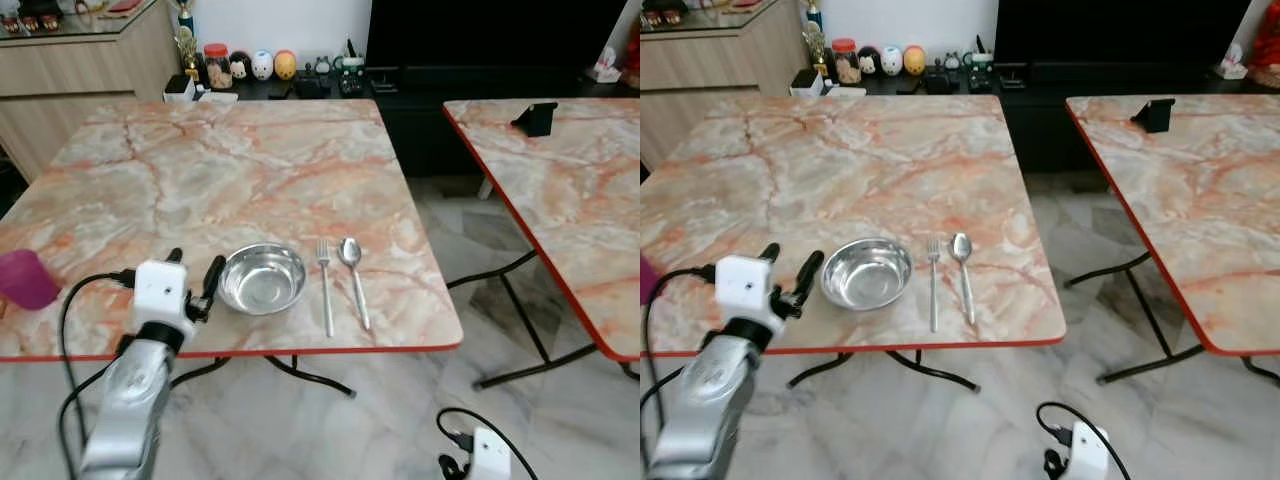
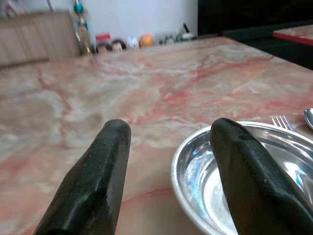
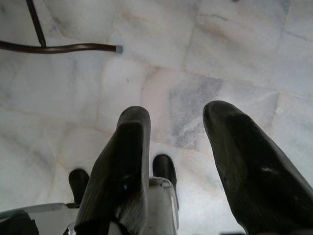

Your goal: Setting the table

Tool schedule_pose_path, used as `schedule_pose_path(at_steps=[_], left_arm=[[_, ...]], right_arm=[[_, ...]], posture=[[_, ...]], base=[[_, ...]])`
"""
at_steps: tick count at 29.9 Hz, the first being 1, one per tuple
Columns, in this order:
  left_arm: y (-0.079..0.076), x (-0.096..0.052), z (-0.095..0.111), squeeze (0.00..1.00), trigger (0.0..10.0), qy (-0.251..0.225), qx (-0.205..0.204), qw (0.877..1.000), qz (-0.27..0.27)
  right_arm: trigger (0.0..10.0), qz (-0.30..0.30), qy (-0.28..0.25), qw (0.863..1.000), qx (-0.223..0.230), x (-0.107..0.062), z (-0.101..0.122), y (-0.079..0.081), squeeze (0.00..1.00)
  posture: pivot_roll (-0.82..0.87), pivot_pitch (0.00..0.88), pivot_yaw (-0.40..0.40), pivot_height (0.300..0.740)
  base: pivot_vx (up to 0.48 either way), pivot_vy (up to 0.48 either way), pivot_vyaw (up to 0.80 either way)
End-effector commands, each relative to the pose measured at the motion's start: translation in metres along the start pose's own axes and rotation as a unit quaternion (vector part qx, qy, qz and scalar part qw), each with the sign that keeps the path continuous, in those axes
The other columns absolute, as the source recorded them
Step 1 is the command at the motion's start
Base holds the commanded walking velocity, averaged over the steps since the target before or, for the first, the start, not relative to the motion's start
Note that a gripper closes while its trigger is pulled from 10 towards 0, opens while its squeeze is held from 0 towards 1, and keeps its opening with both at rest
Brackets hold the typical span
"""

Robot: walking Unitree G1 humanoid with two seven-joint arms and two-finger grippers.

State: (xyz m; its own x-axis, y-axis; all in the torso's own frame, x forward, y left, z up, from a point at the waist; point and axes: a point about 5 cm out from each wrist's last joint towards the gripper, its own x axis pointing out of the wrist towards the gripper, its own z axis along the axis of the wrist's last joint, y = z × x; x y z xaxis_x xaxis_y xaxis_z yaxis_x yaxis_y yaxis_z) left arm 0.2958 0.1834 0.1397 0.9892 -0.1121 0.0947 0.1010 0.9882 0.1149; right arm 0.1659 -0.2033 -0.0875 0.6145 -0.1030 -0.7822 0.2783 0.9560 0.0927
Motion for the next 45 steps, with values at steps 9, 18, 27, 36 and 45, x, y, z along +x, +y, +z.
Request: schedule_pose_path(at_steps=[9,18,27,36,45], left_arm=[[-0.013,0.026,-0.007,0.00,10.0,0.042,-0.091,0.995,-0.009],[-0.006,0.036,-0.005,1.00,10.0,0.048,-0.107,0.993,0.028],[0.004,0.031,-0.021,0.00,10.0,0.104,-0.124,0.985,0.059],[0.014,0.035,-0.026,0.00,10.0,0.146,-0.188,0.969,0.063],[0.020,0.032,-0.025,0.00,10.0,0.164,-0.150,0.974,0.033]], right_arm=[[10.0,-0.005,0.003,1.000,0.003,0.000,-0.002,0.001,0.00],[10.0,-0.004,0.004,1.000,0.003,-0.001,-0.004,0.002,0.00],[10.0,-0.002,0.007,1.000,-0.010,-0.002,-0.007,0.002,0.00],[10.0,-0.005,0.007,1.000,-0.003,-0.001,-0.006,0.002,0.00],[10.0,-0.006,0.006,1.000,0.000,-0.001,-0.005,0.002,0.00]], posture=[[0.05,0.000,-0.002,0.740],[0.04,0.000,0.013,0.740],[0.03,0.000,0.021,0.740],[0.04,0.000,0.010,0.740],[0.04,0.000,0.012,0.740]], base=[[0.000,0.000,0.00],[0.000,0.000,0.00],[0.000,0.000,0.00],[0.000,0.000,0.00],[0.000,0.000,0.00]])
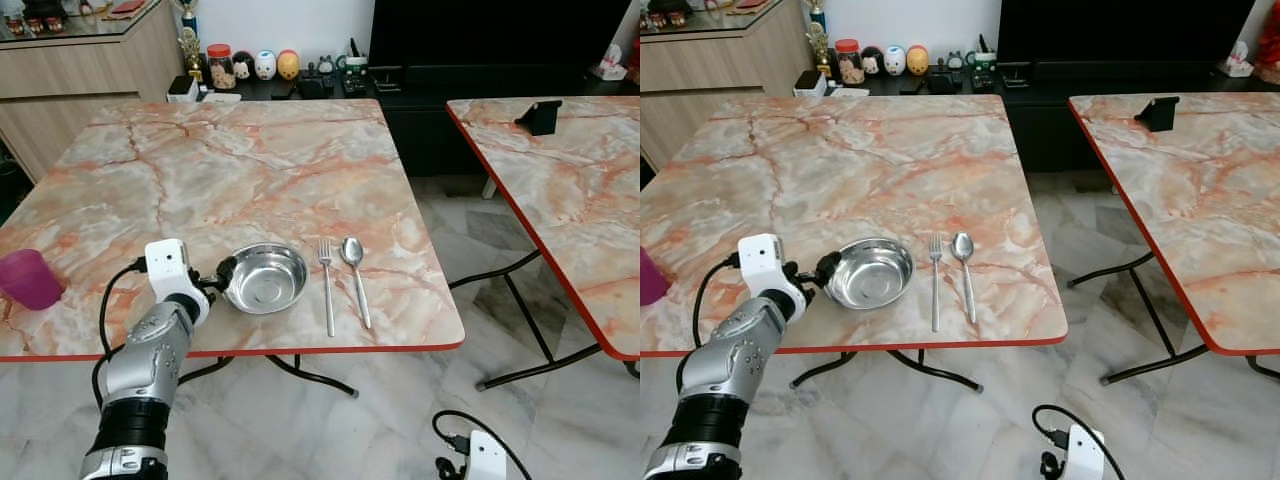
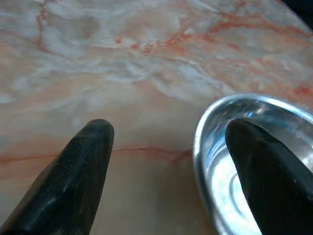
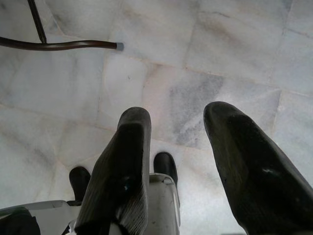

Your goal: Setting the table

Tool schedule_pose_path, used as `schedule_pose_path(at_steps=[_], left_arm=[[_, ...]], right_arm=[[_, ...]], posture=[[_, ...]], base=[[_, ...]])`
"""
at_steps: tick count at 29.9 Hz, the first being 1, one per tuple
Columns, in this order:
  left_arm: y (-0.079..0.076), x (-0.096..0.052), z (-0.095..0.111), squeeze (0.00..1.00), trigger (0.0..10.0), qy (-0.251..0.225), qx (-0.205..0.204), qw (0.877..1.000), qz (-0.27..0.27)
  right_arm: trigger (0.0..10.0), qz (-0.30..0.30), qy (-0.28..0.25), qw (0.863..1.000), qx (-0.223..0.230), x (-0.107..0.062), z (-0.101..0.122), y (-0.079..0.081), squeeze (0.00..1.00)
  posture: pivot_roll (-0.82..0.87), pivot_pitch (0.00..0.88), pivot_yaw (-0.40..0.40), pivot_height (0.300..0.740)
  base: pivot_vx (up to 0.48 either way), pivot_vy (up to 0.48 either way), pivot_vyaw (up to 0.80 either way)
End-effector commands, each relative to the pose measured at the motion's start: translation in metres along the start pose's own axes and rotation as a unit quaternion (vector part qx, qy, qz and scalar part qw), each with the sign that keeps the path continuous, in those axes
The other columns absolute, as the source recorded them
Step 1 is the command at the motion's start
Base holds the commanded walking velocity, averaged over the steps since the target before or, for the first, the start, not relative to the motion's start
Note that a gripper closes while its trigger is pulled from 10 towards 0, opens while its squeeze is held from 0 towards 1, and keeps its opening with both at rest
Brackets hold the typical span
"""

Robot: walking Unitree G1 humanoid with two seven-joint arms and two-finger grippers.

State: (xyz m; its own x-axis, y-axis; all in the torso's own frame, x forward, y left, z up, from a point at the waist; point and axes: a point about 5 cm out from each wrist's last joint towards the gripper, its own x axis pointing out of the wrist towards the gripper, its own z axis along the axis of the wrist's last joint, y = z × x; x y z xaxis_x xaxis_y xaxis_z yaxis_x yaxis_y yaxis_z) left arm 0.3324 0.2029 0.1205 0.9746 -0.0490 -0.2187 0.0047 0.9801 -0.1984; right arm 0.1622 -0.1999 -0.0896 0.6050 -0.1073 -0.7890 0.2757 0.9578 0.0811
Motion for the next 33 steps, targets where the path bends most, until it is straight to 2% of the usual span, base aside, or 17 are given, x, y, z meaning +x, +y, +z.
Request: schedule_pose_path(at_steps=[1,13,19,26,33], left_arm=[[0.000,0.000,-0.001,0.00,10.0,0.012,0.018,1.000,-0.004],[-0.003,-0.003,-0.003,0.00,10.0,0.030,0.042,0.998,-0.030],[-0.010,-0.002,-0.004,0.00,10.0,0.042,0.067,0.996,-0.046],[-0.015,0.001,-0.009,0.00,10.0,0.053,0.068,0.995,-0.049],[-0.020,0.008,-0.006,0.00,10.0,0.055,0.072,0.995,-0.052]], right_arm=[[10.0,-0.002,0.000,1.000,0.005,0.000,0.000,0.000,0.00],[10.0,-0.002,0.000,1.000,0.004,0.000,0.000,0.000,0.00],[10.0,0.000,0.001,1.000,0.004,0.000,0.000,0.001,0.00],[10.0,0.000,0.001,1.000,0.004,0.000,0.000,0.002,0.00],[10.0,0.001,0.002,1.000,-0.002,0.000,0.000,0.002,0.00]], posture=[[0.05,0.000,0.010,0.740],[0.05,0.000,0.011,0.740],[0.05,0.000,0.013,0.740],[0.04,0.000,0.017,0.740],[0.04,0.000,0.020,0.740]], base=[[0.000,0.000,0.00],[0.000,0.000,0.00],[0.000,0.000,0.00],[0.000,0.000,0.00],[0.000,0.000,0.00]])
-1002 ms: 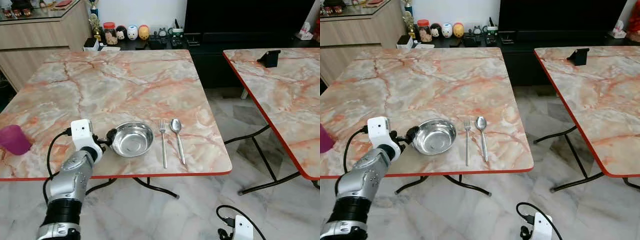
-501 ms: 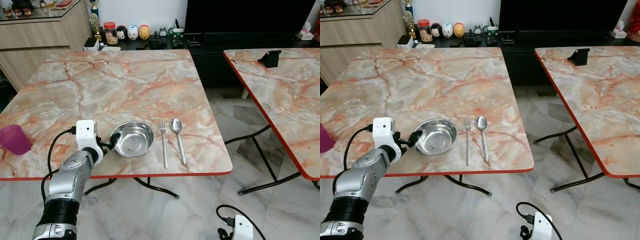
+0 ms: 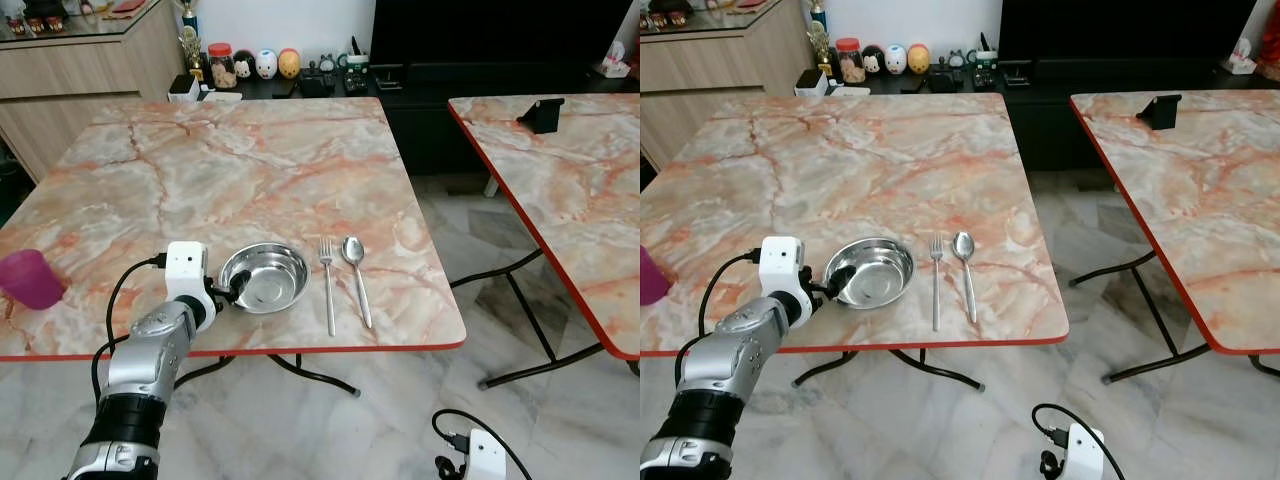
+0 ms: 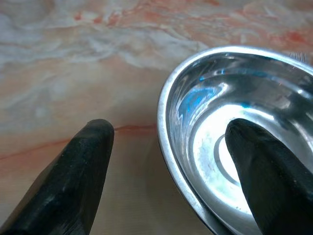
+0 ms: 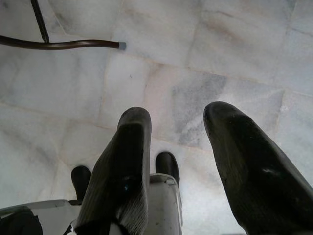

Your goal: Setting the table

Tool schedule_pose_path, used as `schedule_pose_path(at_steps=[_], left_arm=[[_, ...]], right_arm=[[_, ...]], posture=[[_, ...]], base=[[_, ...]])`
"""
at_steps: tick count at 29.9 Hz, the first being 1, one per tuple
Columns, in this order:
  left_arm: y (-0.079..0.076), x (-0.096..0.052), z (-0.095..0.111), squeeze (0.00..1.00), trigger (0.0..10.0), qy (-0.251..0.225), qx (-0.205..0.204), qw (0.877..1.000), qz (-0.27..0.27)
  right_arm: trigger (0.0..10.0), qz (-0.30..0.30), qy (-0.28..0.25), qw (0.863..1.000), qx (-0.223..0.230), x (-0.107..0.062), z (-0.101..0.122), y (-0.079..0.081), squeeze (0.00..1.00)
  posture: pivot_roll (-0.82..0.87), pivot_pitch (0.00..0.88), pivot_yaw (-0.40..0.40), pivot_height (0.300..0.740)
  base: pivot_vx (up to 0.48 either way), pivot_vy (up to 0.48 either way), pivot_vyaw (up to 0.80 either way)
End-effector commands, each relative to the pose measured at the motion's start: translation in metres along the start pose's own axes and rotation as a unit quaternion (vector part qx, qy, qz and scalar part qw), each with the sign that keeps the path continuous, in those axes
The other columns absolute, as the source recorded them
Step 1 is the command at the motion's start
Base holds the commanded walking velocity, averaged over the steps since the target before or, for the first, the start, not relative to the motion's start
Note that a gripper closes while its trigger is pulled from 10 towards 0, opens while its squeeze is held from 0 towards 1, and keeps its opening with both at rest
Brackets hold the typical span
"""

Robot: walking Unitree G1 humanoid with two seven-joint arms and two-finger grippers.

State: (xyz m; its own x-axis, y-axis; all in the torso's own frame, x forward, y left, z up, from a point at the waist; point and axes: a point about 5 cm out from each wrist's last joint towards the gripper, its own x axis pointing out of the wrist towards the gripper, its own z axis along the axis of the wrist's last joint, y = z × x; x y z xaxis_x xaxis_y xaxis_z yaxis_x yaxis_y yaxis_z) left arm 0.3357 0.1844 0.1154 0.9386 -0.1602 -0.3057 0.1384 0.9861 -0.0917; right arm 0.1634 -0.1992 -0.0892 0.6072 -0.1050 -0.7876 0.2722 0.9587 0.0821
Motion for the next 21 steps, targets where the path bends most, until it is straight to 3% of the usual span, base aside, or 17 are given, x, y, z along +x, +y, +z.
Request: schedule_pose_path(at_steps=[1,10,11,12,13,15,16,17,18,20,21], left_arm=[[-0.0024,0.0032,0.0035,0.00,10.0,0.002,0.003,1.000,-0.001],[-0.0028,0.0048,0.0031,0.00,9.8,0.006,0.011,1.000,0.009],[-0.0026,0.0053,0.0019,0.00,8.3,0.008,0.016,1.000,0.011],[-0.0025,0.0054,0.0017,0.00,8.3,0.008,0.017,1.000,0.011],[-0.0028,0.0055,0.0009,0.00,4.5,0.010,0.017,1.000,0.010],[-0.0034,0.0057,-0.0011,0.00,4.5,0.014,0.017,1.000,0.010],[-0.0039,0.0059,-0.0019,0.00,8.4,0.016,0.018,1.000,0.009],[-0.0045,0.0060,-0.0027,0.00,8.4,0.018,0.020,1.000,0.008],[-0.0052,0.0062,-0.0031,0.00,10.0,0.018,0.019,1.000,0.007],[-0.0055,0.0063,-0.0032,0.00,10.0,0.018,0.018,1.000,0.006],[-0.0060,0.0062,-0.0033,0.00,8.4,0.017,0.017,1.000,0.006]], right_arm=[[10.0,0.000,0.003,1.000,0.000,0.0000,-0.0010,0.0007,0.00],[10.0,0.000,0.003,1.000,0.004,-0.0001,-0.0015,0.0011,0.00],[10.0,0.001,0.003,1.000,0.003,-0.0001,-0.0015,0.0011,0.00],[10.0,0.001,0.003,1.000,0.003,-0.0001,-0.0015,0.0011,0.00],[10.0,0.000,0.003,1.000,0.004,-0.0001,-0.0015,0.0011,0.00],[10.0,0.001,0.003,1.000,0.003,-0.0001,-0.0016,0.0011,0.00],[10.0,0.001,0.003,1.000,0.004,-0.0001,-0.0016,0.0011,0.00],[10.0,0.001,0.003,1.000,0.004,-0.0001,-0.0016,0.0011,0.00],[10.0,0.001,0.003,1.000,0.004,-0.0001,-0.0016,0.0011,0.00],[10.0,0.001,0.003,1.000,0.004,-0.0001,-0.0016,0.0011,0.00],[10.0,0.001,0.003,1.000,0.003,-0.0002,-0.0018,0.0010,0.00]], posture=[[0.04,0.000,0.020,0.740],[0.04,0.000,0.022,0.740],[0.04,0.000,0.022,0.740],[0.04,0.000,0.022,0.740],[0.04,0.000,0.022,0.740],[0.04,0.000,0.022,0.740],[0.04,0.000,0.022,0.740],[0.04,0.000,0.022,0.740],[0.04,0.000,0.022,0.740],[0.04,0.000,0.022,0.740],[0.04,0.000,0.021,0.740]], base=[[0.000,0.000,0.00],[0.000,0.000,0.00],[0.000,0.000,0.00],[0.000,0.000,0.00],[0.000,0.000,0.00],[0.000,0.000,0.00],[0.000,0.000,0.00],[0.000,0.000,0.00],[0.000,0.000,0.00],[0.000,0.000,0.00],[0.000,0.000,0.00]])
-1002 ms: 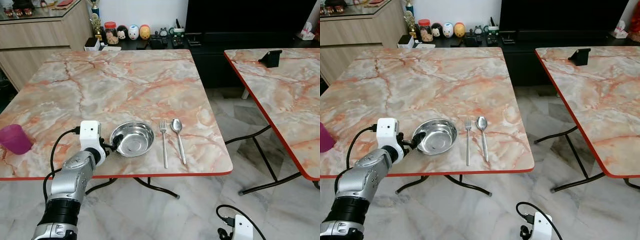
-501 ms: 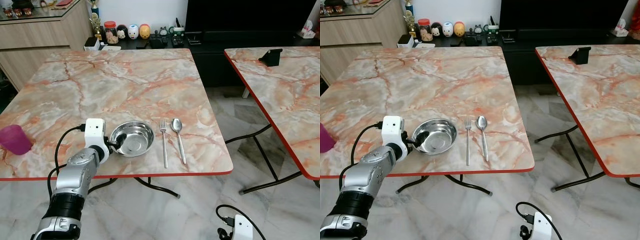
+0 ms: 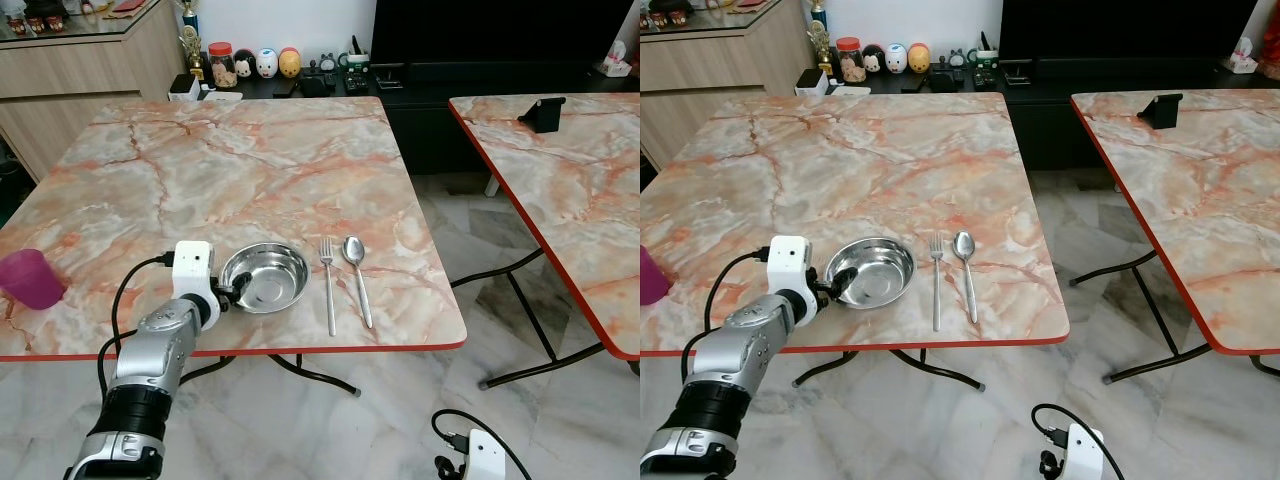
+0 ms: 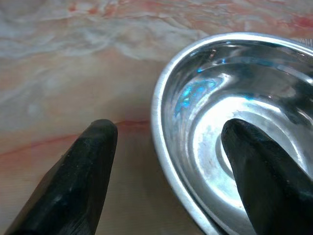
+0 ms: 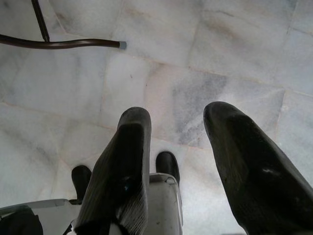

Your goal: Setting the table

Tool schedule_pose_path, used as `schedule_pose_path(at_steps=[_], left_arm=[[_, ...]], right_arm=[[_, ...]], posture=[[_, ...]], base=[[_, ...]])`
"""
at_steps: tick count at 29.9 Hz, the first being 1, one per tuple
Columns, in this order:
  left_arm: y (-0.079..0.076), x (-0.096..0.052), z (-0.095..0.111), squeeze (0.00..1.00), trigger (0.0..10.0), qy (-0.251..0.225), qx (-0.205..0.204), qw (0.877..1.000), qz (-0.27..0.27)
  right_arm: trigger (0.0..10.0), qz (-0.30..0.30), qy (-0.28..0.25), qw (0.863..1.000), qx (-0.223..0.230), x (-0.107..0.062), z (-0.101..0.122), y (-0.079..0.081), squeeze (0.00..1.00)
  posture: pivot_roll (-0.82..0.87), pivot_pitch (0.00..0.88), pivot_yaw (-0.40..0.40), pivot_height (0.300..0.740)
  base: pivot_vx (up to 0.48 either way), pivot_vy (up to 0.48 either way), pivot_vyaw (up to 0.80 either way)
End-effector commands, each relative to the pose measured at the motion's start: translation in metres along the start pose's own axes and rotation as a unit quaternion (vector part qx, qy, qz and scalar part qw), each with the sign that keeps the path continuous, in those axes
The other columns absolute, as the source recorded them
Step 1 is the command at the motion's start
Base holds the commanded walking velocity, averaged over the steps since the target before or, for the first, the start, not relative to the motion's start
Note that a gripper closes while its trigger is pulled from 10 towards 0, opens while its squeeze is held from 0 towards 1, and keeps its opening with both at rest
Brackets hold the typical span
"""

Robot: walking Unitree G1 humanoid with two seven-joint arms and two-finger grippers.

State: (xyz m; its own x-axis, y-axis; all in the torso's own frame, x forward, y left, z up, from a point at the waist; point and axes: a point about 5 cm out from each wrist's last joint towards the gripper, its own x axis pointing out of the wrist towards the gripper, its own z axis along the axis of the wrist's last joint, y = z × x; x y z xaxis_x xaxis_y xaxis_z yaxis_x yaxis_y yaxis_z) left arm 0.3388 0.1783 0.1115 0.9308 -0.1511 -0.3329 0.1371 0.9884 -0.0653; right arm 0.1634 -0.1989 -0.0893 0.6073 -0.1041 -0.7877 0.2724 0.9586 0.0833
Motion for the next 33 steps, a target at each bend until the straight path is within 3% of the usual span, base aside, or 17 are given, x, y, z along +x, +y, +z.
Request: schedule_pose_path(at_steps=[1,2,3,4,33], left_arm=[[-0.0008,0.0011,-0.0003,0.00,8.4,0.003,0.004,1.000,0.001],[-0.0008,0.0012,-0.0003,0.00,2.0,0.003,0.004,1.000,0.002],[-0.0007,0.0015,-0.0005,0.00,2.0,0.004,0.005,1.000,0.002],[-0.0008,0.0014,-0.0004,0.00,0.0,0.003,0.005,1.000,0.002],[-0.0040,0.0004,0.0014,0.00,0.0,-0.006,0.009,1.000,0.003]], right_arm=[[10.0,0.000,0.003,1.000,0.003,-0.0002,-0.0017,0.0007,0.00],[10.0,0.000,0.003,1.000,0.003,-0.0002,-0.0017,0.0007,0.00],[10.0,0.000,0.003,1.000,0.003,-0.0002,-0.0017,0.0007,0.00],[10.0,0.000,0.004,1.000,0.003,-0.0003,-0.0018,0.0006,0.00],[10.0,0.003,0.004,1.000,0.002,-0.0002,-0.0017,0.0006,0.00]], posture=[[0.04,0.000,0.021,0.740],[0.04,0.000,0.021,0.740],[0.04,0.000,0.021,0.740],[0.04,0.000,0.020,0.740],[0.05,0.000,0.016,0.740]], base=[[0.000,0.000,0.00],[0.000,0.000,0.00],[0.000,0.000,0.00],[0.000,0.000,0.00],[0.000,0.000,0.00]])
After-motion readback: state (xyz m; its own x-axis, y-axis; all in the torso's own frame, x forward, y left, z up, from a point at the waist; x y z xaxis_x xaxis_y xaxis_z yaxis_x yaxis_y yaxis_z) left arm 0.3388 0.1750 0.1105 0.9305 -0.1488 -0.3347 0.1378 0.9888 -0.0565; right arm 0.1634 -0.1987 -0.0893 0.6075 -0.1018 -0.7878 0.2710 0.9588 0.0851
